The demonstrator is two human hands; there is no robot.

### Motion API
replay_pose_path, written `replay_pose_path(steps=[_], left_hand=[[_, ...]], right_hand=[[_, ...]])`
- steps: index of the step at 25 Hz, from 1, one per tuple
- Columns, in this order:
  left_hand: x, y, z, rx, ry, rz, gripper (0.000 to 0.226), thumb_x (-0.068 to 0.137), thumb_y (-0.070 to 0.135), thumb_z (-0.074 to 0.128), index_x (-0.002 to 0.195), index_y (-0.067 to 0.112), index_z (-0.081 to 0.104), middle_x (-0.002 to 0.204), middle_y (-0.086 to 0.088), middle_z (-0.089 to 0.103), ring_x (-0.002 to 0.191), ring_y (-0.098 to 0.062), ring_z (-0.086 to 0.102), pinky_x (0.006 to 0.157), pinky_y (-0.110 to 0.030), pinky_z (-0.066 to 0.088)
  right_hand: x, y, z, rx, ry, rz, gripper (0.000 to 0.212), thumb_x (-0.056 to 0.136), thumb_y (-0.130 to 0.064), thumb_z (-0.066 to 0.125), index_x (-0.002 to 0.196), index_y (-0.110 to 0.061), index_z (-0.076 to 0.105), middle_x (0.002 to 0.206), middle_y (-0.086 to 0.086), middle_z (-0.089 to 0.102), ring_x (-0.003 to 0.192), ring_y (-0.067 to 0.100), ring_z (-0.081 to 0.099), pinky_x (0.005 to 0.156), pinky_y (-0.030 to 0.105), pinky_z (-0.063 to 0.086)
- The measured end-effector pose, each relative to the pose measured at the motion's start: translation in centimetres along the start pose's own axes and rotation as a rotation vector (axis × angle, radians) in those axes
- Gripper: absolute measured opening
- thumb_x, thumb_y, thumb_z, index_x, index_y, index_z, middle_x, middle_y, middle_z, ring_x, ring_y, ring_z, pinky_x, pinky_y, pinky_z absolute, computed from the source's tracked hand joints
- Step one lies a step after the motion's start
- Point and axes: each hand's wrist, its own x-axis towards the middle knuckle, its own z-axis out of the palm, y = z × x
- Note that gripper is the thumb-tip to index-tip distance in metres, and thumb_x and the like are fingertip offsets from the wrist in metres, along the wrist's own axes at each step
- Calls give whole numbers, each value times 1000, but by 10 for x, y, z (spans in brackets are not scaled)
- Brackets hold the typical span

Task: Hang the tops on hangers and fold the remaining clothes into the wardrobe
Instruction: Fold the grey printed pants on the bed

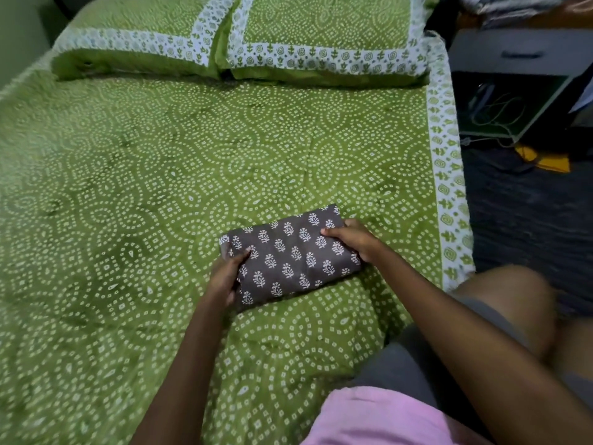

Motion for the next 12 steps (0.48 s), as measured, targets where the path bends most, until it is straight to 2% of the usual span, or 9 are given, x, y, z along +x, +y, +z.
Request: replay_pose_path(steps=[2, 4, 7, 9, 12], left_hand=[[-1, 0, 22, 11, -1, 103, 36, 92, 9, 55, 125, 19, 50, 116, -11, 64, 81, -20, 66, 65, -35, 59], [-1, 3, 50, 24, -10, 191, 28, 92, 10, 56, 117, 22, 54, 113, -8, 66, 85, -21, 64, 73, -36, 56], [-2, 12, 114, 32, -153, 310, 26, 93, 8, 53, 118, 18, 55, 106, 1, 66, 85, -11, 64, 72, -25, 56], [3, 15, 163, 60, -275, 323, 24, 94, 8, 52, 116, 16, 56, 109, 1, 65, 90, -10, 64, 79, -27, 54], [5, 12, 241, 98, -408, 346, 27, 94, 7, 52, 120, 13, 55, 121, -7, 62, 106, -18, 60, 91, -33, 50]], right_hand=[[-8, -4, -21, 45, 44, -32, 14, 82, -13, 70, 81, -16, 57, 88, 6, 67, 75, 20, 64, 74, 34, 54], [-16, -12, -50, 109, 86, -76, 14, 82, -10, 69, 82, -16, 57, 94, 8, 66, 80, 22, 64, 80, 37, 53], [-30, -23, -115, 188, 151, -143, 14, 81, -2, 68, 91, -9, 61, 99, 10, 68, 83, 24, 65, 83, 40, 53], [-42, -24, -164, 219, 236, -188, 23, 80, 0, 67, 101, -7, 62, 99, 10, 69, 86, 25, 66, 83, 40, 54], [-57, -23, -237, 257, 351, -233, 21, 83, 4, 62, 88, -16, 62, 87, 2, 67, 76, 15, 64, 78, 34, 54]])
